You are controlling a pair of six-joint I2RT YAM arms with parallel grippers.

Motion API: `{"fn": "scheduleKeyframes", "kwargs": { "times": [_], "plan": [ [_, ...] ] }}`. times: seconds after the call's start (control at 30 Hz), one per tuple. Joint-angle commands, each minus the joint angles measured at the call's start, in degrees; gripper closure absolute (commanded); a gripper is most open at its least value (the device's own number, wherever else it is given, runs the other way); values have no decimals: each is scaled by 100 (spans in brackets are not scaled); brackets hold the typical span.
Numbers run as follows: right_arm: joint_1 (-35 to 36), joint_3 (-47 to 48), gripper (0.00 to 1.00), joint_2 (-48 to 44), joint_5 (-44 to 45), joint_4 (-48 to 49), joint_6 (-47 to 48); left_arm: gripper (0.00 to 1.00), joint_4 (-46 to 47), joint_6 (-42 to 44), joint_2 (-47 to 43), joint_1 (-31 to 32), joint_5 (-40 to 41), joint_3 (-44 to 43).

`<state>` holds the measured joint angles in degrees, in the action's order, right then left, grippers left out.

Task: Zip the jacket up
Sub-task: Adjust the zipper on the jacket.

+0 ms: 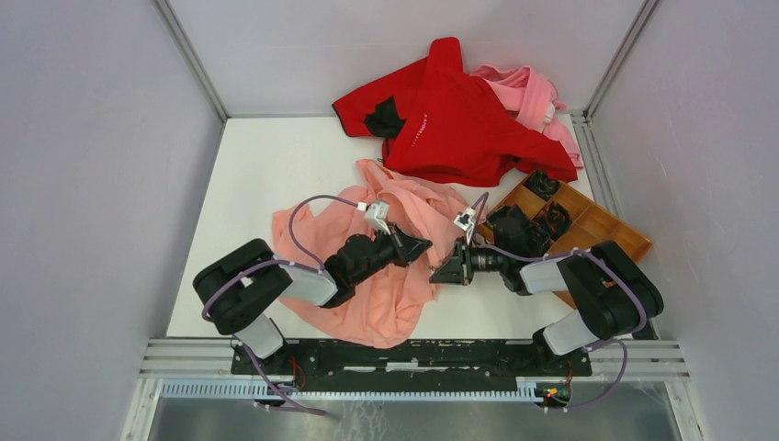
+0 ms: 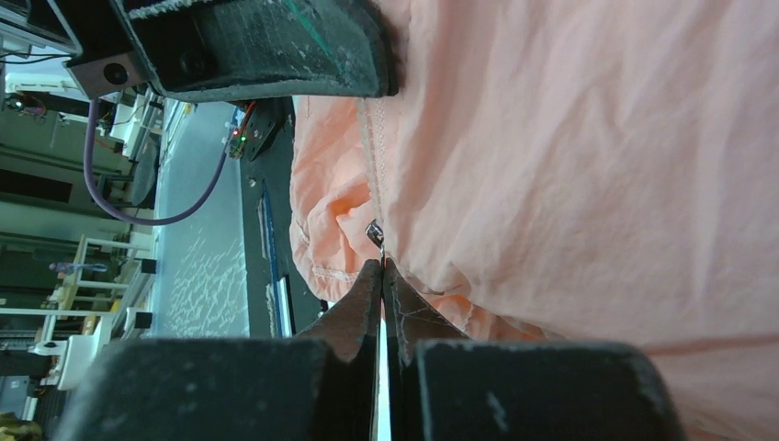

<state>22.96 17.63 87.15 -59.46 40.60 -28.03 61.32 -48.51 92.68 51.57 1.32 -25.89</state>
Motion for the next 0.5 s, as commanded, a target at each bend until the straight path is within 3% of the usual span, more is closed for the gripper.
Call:
{"fn": "scheduleKeyframes", "kwargs": {
  "times": [0.0, 0.33, 0.4, 0.47],
  "plan": [
    [-62, 140, 95, -128, -114, -309, 183, 98, -296, 901, -269, -50, 59, -445],
    [-260, 540, 77, -459, -684, -659, 685, 98, -839, 1344, -358, -58, -485, -1025],
    [-340, 904, 75, -661, -801, -1644, 1605, 98, -911, 1332, -409, -59, -589, -1104],
    [-443, 1401, 73, -924, -862, -3380, 3446, 98, -941, 1291, -490, -80, -685, -1151]
  ]
}}
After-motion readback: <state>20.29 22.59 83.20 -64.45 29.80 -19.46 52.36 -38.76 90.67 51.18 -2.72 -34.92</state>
